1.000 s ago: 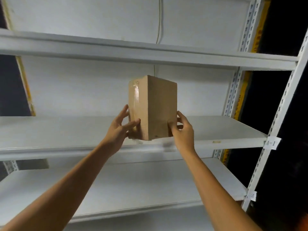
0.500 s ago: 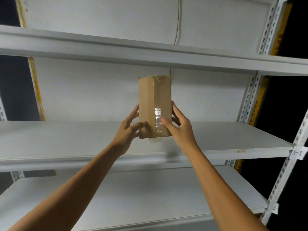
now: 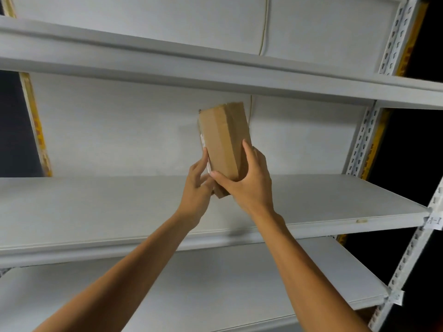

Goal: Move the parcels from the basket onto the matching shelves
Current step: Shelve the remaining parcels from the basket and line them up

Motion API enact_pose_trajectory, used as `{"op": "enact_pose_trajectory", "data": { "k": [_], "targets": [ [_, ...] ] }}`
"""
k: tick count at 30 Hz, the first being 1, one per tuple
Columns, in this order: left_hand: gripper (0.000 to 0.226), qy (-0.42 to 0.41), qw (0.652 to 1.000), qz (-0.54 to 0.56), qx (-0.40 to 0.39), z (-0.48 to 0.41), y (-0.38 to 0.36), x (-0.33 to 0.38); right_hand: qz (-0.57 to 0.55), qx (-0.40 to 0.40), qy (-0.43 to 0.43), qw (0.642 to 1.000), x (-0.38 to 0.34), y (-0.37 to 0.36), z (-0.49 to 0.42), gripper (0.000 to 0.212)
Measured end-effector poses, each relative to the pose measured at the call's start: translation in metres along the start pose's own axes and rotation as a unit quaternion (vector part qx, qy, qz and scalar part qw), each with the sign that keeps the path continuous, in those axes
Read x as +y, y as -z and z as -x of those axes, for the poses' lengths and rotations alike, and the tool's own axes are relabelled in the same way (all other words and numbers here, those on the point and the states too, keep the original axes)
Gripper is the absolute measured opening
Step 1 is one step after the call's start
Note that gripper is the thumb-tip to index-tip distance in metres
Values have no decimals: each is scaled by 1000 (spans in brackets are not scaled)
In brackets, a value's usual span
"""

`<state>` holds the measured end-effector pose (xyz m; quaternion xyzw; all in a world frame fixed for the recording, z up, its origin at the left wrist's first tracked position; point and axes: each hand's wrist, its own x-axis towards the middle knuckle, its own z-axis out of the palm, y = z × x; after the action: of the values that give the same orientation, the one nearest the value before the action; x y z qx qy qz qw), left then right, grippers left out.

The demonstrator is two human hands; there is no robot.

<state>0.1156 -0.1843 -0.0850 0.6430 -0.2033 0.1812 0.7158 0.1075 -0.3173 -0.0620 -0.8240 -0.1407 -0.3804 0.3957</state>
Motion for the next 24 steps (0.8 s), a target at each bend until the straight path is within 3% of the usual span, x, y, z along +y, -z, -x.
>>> {"op": "enact_pose_trajectory", "data": {
  "k": [4, 9, 12, 15, 19, 21, 24],
  "targets": [
    [60, 43, 998, 46, 12, -2, -2, -12, 48, -51, -1, 998, 12, -7, -11, 110],
    [80, 55, 998, -27, -15, -17, 1, -17, 69, -40, -11, 997, 38, -26, -16, 115],
    [76, 51, 991, -114, -48, -32, 3, -20, 28, -7, -22, 999, 55, -32, -26, 108],
    [59, 31, 985, -168, -33, -51, 2, -27, -52, -10, -31, 998, 74, -34, -41, 102],
    [37, 72, 994, -84, -10, -76, 0, -40, -164, -39, -47, 985, 95, -32, -55, 86],
    [40, 118, 991, -59, 14, -83, 1, -50, -164, -63, -34, 984, 105, -29, -63, 81],
    [45, 117, 990, -45, 59, -87, -3, -67, -143, -110, -3, 984, 123, -25, -75, 81]
  ]
}}
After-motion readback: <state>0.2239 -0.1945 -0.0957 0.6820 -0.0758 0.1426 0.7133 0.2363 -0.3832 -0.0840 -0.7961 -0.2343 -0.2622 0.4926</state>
